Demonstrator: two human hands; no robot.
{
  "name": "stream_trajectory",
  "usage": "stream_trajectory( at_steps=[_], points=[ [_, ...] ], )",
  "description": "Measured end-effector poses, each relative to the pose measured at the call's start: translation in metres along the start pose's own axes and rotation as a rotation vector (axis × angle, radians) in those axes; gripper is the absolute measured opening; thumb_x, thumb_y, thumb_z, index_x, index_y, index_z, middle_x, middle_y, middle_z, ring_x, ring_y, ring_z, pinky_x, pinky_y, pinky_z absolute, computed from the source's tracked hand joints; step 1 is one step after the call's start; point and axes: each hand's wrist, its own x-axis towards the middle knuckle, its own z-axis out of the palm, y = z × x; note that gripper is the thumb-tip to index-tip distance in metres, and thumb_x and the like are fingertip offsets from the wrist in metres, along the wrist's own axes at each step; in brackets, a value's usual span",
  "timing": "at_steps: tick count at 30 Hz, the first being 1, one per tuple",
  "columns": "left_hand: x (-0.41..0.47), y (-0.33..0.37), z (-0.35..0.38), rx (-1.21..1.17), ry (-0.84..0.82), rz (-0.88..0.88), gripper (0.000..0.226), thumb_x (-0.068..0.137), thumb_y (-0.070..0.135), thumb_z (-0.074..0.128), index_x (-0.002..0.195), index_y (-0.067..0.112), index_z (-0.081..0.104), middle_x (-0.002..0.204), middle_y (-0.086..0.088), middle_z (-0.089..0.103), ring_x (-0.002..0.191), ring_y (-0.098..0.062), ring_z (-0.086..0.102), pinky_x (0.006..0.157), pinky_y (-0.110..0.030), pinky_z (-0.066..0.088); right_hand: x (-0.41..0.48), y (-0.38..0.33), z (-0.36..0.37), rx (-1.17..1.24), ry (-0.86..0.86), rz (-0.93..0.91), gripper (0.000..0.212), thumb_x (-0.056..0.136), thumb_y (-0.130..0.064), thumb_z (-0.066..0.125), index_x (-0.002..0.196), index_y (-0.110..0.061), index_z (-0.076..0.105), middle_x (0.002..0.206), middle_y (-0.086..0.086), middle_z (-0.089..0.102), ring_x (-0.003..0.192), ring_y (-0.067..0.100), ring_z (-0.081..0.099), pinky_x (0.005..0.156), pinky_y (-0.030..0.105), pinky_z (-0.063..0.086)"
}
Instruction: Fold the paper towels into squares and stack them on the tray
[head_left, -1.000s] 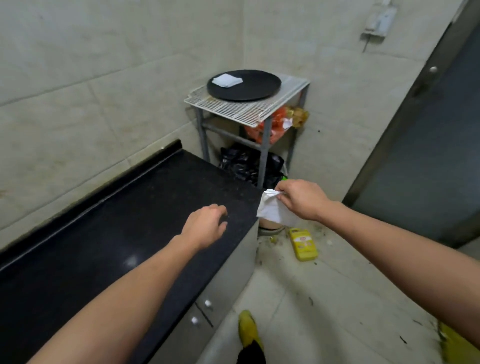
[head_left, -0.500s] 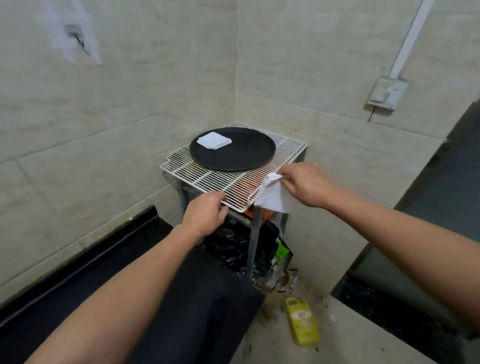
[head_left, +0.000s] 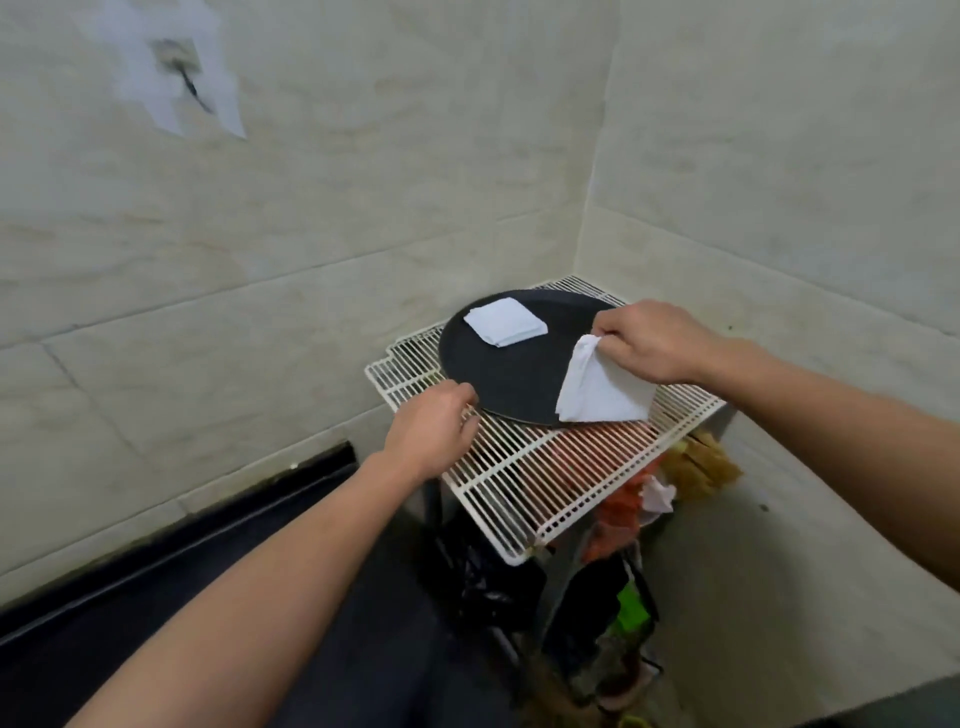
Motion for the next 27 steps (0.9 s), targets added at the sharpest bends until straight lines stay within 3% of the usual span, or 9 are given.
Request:
stream_trajectory(
  at_steps=[3, 8, 12, 16, 20, 23, 27],
  points=[
    [0.037, 0.004, 0.016, 0.029, 0.004, -0.098, 0.020, 0.090, 0.028, 0.055, 0.106, 0.018, 0.059, 0.101, -0.002, 0.061, 0.093, -0.021, 0.058, 0.077, -0.035, 0.050, 0.047, 0.025, 0.010, 0.040, -0.116, -0.104, 0.025, 0.092, -0.025, 0.044, 0.067, -0.024, 0.047, 0.068, -0.010, 0.049, 0.076, 0.022, 0.051, 0.064, 0.033, 0.034],
    [0.079, 0.016, 0.040, 0.050, -0.004, -0.212, 0.022, 0.091, 0.029, 0.055, 0.110, 0.018, 0.058, 0.101, -0.002, 0.057, 0.094, -0.020, 0.054, 0.082, -0.036, 0.048, 0.121, 0.045, 0.051, 0.095, -0.371, -0.194, 0.027, 0.093, -0.026, 0.043, 0.070, -0.021, 0.056, 0.077, -0.003, 0.057, 0.077, 0.019, 0.054, 0.063, 0.034, 0.039],
    [0.087, 0.019, 0.059, 0.122, -0.026, -0.290, 0.021, 0.091, 0.030, 0.053, 0.109, 0.020, 0.058, 0.101, 0.000, 0.058, 0.096, -0.020, 0.053, 0.089, -0.036, 0.043, 0.161, 0.054, 0.097, 0.163, -0.410, -0.258, 0.026, 0.094, -0.029, 0.044, 0.074, -0.023, 0.059, 0.082, -0.004, 0.061, 0.081, 0.020, 0.058, 0.067, 0.034, 0.043],
    [0.086, 0.020, 0.070, 0.171, -0.008, -0.332, 0.022, 0.091, 0.030, 0.052, 0.110, 0.021, 0.058, 0.104, 0.002, 0.058, 0.099, -0.019, 0.052, 0.095, -0.035, 0.038, 0.185, 0.054, 0.121, 0.166, -0.325, -0.324, 0.020, 0.095, -0.033, 0.043, 0.094, -0.026, 0.061, 0.099, -0.006, 0.062, 0.093, 0.019, 0.058, 0.075, 0.034, 0.044],
    [0.086, 0.022, 0.072, 0.174, 0.000, -0.341, 0.023, 0.091, 0.029, 0.052, 0.111, 0.021, 0.058, 0.105, 0.001, 0.057, 0.100, -0.019, 0.052, 0.093, -0.035, 0.038, 0.195, 0.053, 0.131, 0.107, -0.240, -0.328, 0.033, 0.095, -0.034, 0.043, 0.123, -0.026, 0.058, 0.123, -0.001, 0.062, 0.105, 0.024, 0.058, 0.077, 0.034, 0.042],
    [0.095, 0.025, 0.071, 0.144, 0.021, -0.330, 0.024, 0.089, 0.025, 0.055, 0.111, 0.016, 0.061, 0.106, -0.002, 0.057, 0.098, -0.022, 0.053, 0.088, -0.038, 0.043, 0.195, 0.055, 0.136, 0.085, -0.131, -0.357, 0.034, 0.096, -0.036, 0.046, 0.125, -0.024, 0.058, 0.122, 0.000, 0.061, 0.104, 0.023, 0.058, 0.081, 0.036, 0.044],
    [0.115, 0.034, 0.075, 0.126, 0.083, -0.234, 0.026, 0.087, 0.021, 0.061, 0.110, 0.010, 0.064, 0.117, -0.007, 0.058, 0.102, -0.028, 0.055, 0.084, -0.044, 0.047, 0.179, 0.071, 0.127, 0.047, 0.138, -0.375, 0.031, 0.098, -0.028, 0.044, 0.123, -0.020, 0.062, 0.119, 0.002, 0.061, 0.102, 0.023, 0.056, 0.082, 0.039, 0.045]
  ],
)
